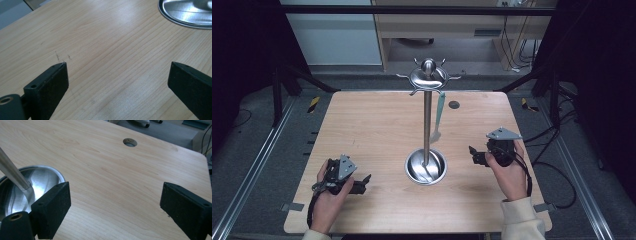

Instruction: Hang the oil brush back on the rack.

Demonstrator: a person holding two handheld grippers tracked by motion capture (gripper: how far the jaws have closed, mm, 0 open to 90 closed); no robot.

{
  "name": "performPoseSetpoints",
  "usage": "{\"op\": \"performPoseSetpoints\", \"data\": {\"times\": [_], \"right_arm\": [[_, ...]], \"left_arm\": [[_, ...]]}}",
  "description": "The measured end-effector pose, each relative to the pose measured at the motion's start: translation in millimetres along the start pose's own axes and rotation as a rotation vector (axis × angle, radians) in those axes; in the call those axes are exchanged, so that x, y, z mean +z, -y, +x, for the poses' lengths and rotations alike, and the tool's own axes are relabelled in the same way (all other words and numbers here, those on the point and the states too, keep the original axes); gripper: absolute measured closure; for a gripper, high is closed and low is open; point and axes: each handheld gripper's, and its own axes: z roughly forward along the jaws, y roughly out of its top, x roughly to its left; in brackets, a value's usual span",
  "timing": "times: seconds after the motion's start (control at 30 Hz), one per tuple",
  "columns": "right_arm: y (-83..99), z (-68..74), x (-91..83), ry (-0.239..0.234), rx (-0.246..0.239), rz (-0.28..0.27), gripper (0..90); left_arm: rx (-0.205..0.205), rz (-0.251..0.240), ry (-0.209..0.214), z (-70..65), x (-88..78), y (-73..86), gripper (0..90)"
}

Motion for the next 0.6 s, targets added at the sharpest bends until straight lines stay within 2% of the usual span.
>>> {"op": "performPoseSetpoints", "data": {"times": [0.13,0.6], "right_arm": [[6.1,1.8,8.1,-0.022,0.016,0.018,10.4],[25.7,7.6,32.6,-0.047,0.007,0.079,10.3]], "left_arm": [[0.007,0.006,0.001,0.1,-0.2,-0.2,2.8],[0.003,0.002,-0.001,-1.0,0.5,-0.3,2.8]]}}
